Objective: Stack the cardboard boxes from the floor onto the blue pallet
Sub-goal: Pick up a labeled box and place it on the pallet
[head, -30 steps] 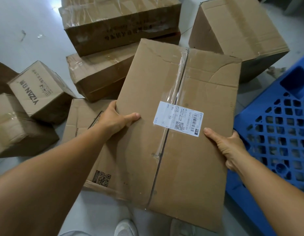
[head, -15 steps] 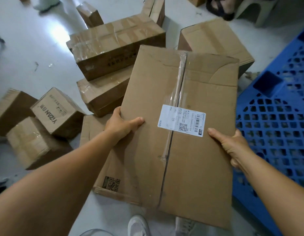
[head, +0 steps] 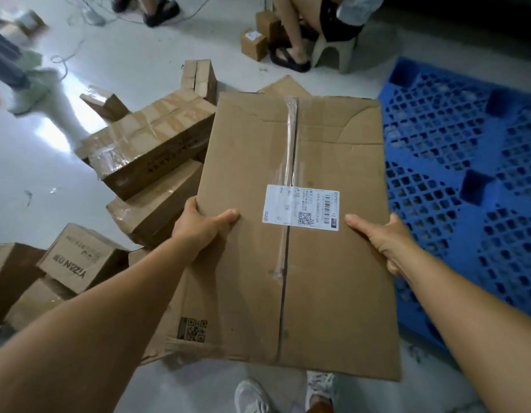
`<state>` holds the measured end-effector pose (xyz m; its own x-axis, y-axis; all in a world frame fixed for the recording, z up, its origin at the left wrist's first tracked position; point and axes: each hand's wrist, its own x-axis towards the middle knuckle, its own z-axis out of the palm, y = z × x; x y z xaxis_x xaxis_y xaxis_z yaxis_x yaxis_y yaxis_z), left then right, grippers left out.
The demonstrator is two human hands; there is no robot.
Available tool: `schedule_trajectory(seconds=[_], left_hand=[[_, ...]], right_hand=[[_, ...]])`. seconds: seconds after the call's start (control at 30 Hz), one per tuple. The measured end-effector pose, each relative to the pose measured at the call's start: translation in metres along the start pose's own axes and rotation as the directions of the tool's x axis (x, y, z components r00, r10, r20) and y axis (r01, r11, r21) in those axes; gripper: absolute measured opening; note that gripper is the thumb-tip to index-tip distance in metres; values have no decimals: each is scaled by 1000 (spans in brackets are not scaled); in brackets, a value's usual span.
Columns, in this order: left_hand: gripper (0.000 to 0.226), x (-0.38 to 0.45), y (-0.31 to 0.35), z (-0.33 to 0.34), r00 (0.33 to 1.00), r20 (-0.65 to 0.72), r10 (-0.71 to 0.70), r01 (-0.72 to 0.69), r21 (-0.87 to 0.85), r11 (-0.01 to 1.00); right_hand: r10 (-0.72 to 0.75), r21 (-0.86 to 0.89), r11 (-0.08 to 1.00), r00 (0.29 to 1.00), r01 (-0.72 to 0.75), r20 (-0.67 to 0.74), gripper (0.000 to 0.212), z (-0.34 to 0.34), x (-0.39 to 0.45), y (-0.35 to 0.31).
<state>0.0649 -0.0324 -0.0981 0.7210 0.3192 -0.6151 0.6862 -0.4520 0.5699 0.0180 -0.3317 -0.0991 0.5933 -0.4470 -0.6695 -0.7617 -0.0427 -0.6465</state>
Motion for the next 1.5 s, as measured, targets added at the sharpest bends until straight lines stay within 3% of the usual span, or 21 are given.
schedule_trajectory(seconds=[0.43, 0.57, 0.73, 0.87, 0.97, 1.5], left_hand=[[90, -89, 92, 61, 977, 74, 198, -205, 92, 974], [88, -109, 122, 96, 969, 103, 226, -237, 107, 966], [88, -132, 162, 148, 958, 130, 256, -273, 137, 952], [89, -149, 194, 190, 949, 153, 275, -298, 157, 942], [88, -157, 216, 218, 938, 186, 293, -325, 175, 929], [86, -173, 329, 326, 844, 332, 422, -502, 211, 839]], right_hand=[[51, 140, 989, 993, -36, -104, 99, -135, -37, 4], [66, 180, 983, 991, -44, -121, 100, -183, -28, 7], [73, 225, 974, 986, -38, -147, 87, -246, -13, 6], [105, 260, 964, 978, -56, -179, 103, -294, -1, 8], [121, 293, 954, 972, -57, -203, 94, -326, 6, 9], [160, 390, 920, 937, -27, -312, 83, -432, 48, -5]])
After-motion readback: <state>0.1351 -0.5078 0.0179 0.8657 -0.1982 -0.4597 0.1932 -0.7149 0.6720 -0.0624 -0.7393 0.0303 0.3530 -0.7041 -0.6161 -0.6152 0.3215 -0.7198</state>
